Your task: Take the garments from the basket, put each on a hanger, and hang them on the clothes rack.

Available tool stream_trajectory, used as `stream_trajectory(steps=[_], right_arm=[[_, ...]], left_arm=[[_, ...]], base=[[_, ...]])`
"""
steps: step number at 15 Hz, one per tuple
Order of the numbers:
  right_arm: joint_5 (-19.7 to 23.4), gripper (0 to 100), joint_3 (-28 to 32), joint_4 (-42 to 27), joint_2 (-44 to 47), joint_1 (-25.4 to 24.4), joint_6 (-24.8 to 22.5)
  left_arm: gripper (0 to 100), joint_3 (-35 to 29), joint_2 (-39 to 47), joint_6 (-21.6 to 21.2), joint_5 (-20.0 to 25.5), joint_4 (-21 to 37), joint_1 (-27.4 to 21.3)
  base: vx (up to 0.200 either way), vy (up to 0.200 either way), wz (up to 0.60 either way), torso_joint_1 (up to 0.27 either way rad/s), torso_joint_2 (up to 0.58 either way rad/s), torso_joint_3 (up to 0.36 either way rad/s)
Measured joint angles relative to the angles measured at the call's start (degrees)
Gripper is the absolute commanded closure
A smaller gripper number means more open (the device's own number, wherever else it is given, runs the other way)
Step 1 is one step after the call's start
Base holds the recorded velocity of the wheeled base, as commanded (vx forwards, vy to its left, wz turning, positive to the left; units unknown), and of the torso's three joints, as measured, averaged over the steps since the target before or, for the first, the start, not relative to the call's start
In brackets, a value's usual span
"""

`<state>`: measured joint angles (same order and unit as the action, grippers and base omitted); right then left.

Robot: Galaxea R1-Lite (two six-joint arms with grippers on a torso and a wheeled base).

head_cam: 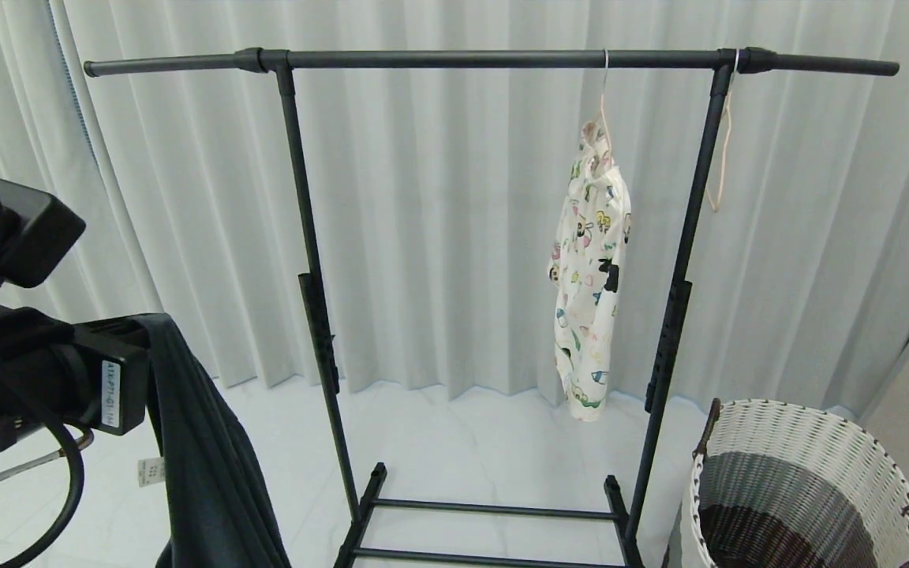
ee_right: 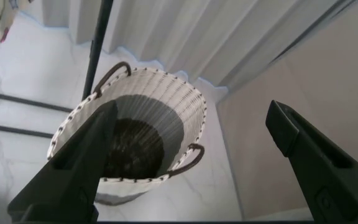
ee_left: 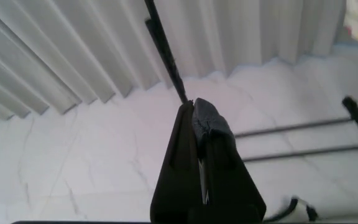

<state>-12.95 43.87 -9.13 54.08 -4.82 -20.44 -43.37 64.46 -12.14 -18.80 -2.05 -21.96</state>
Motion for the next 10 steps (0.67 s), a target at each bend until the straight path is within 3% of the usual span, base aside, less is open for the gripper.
stream_trajectory(steps=[2,4,10], right_arm=[[0.3,0,-0.1,-0.1,0.0,0.0,1.1],[0.9,0,0.2,0.1,0.1,0.0,1.4],[2.1,0,1.0,0.9,0.6,0.0,1.3]], left_arm=[[100,0.2,0.4,-0.2,0.0,-1.3,0.1],[100,0.2,0.5,-0.3,0.0,-1.7,0.0],[100,0.2,-0.4,-1.6,0.0,-1.8,-0.1]], base=[[0.000,0.000,0.00,0.237,-0.32,-0.273],[0.000,0.000,0.00,0.200,-0.71,-0.212],[0.000,0.000,0.00,0.147,-0.50,-0.223]])
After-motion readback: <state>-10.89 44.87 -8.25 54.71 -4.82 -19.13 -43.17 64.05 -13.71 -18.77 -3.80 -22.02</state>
